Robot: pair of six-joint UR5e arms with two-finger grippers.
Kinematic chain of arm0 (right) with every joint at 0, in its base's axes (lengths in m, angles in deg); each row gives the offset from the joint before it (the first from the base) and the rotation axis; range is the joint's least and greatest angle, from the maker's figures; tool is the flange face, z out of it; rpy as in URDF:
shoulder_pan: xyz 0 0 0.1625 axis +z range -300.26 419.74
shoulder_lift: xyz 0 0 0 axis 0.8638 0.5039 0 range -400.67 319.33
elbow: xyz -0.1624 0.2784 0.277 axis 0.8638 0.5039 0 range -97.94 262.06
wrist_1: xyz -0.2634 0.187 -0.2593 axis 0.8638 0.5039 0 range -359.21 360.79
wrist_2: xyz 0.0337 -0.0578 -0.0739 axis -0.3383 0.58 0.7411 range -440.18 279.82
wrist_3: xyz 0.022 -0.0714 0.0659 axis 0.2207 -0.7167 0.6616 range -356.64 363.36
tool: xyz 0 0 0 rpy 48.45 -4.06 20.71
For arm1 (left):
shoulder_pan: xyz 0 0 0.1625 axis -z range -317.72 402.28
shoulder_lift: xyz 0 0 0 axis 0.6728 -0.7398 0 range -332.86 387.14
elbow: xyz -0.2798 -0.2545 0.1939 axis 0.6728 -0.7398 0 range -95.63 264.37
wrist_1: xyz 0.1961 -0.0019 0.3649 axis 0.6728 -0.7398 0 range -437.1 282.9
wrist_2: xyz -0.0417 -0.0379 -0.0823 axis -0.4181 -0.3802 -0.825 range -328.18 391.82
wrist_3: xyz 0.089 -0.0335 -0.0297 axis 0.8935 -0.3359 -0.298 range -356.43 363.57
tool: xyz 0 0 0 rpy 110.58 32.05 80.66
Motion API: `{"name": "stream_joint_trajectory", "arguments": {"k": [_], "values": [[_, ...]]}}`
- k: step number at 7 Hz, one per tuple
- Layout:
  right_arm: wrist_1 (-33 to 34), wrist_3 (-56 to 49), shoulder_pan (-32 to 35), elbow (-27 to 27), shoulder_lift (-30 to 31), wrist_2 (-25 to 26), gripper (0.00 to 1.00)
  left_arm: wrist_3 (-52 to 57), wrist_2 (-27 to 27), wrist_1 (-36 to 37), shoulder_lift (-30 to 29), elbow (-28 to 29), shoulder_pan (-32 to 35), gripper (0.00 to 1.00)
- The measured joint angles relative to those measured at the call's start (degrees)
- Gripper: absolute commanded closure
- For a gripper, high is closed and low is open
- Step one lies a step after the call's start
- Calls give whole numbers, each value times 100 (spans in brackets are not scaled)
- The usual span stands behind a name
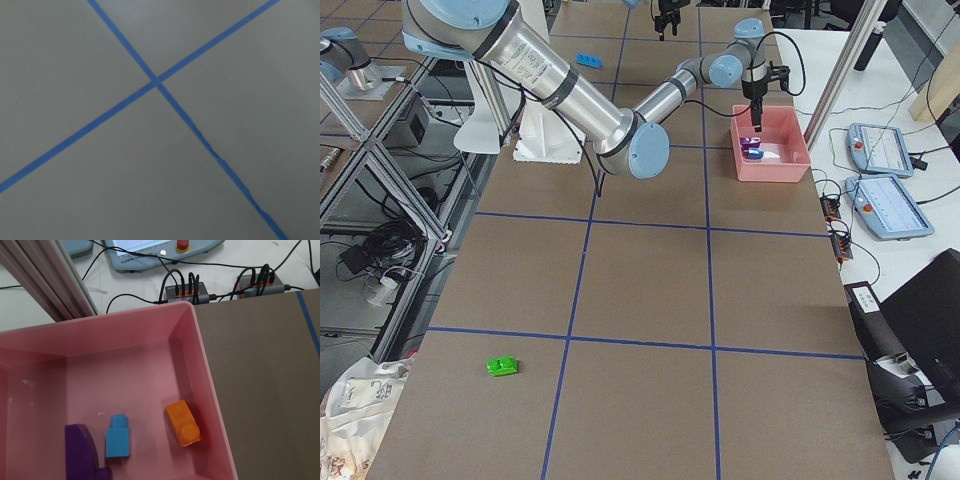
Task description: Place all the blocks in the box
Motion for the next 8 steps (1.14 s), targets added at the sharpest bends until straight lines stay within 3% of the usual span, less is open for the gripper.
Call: {"name": "stream_joint_trajectory", "arguments": {"k": [2, 4, 8], "values": [[757, -408, 208, -1429, 778, -342, 1, -161, 381, -25, 933, -629, -644, 0], [1528, -1111, 531, -2832, 1679, -616, 1, -1042, 806, -35, 1254, -846, -1816, 0], [1926, -1899, 1096, -4492, 3170, -1060, 1, -2710, 1434, -116, 1773, -887, -3810, 0]]}}
